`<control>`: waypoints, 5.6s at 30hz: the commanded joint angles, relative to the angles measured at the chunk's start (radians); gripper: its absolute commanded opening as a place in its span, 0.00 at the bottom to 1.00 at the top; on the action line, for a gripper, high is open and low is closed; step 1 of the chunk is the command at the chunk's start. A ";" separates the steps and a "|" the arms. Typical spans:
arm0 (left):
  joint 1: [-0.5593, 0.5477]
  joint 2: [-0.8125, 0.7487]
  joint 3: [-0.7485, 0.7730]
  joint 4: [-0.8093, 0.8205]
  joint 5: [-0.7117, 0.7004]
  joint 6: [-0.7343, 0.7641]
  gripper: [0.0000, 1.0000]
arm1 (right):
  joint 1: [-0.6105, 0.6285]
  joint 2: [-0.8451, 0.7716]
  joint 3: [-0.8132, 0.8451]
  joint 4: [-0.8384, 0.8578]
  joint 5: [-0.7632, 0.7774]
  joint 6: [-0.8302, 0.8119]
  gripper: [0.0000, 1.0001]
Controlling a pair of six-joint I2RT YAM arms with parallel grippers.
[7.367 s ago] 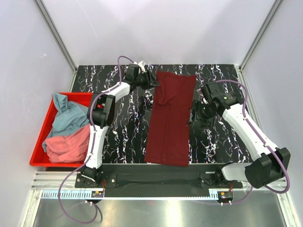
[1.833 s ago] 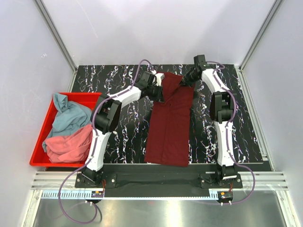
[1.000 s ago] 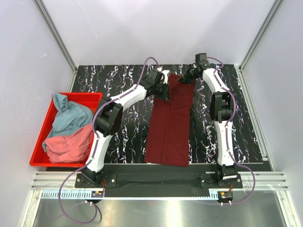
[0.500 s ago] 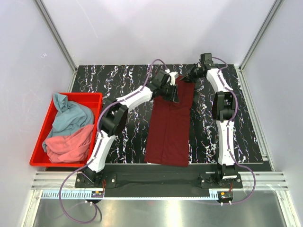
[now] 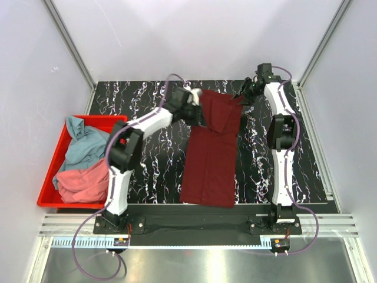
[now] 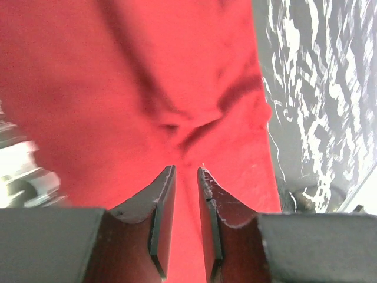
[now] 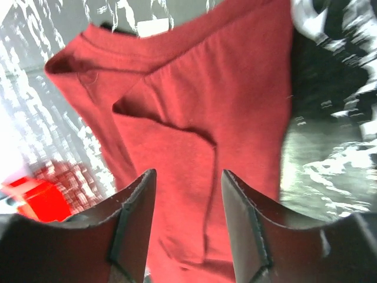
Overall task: Fold and stack the t-shirts
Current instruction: Fold the tshirt
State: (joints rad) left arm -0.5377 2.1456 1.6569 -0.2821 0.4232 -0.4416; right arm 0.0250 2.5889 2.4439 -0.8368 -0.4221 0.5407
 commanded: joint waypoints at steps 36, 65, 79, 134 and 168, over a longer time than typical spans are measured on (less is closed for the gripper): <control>-0.125 -0.864 -1.174 0.161 -0.009 -0.474 0.51 | 0.276 -1.517 -2.019 0.151 -0.066 0.168 0.66; -0.232 -0.780 -1.171 0.044 -0.086 -0.496 0.42 | 0.299 -1.366 -1.999 0.295 -0.078 0.248 0.51; -0.245 -0.774 -1.169 0.035 -0.064 -0.488 0.39 | 0.312 -1.334 -2.008 0.340 -0.101 0.275 0.36; -0.153 -0.681 -0.484 -0.391 -0.157 -0.208 0.00 | 0.310 -1.356 -1.512 0.004 0.023 0.130 0.00; 0.100 0.066 0.178 -0.436 0.074 -0.088 0.14 | 0.044 -0.607 -0.965 0.004 -0.060 -0.074 0.11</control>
State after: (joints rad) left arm -0.4484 2.1933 1.7863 -0.7452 0.4728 -0.5240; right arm 0.0891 1.9514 1.4239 -0.8497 -0.4656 0.4965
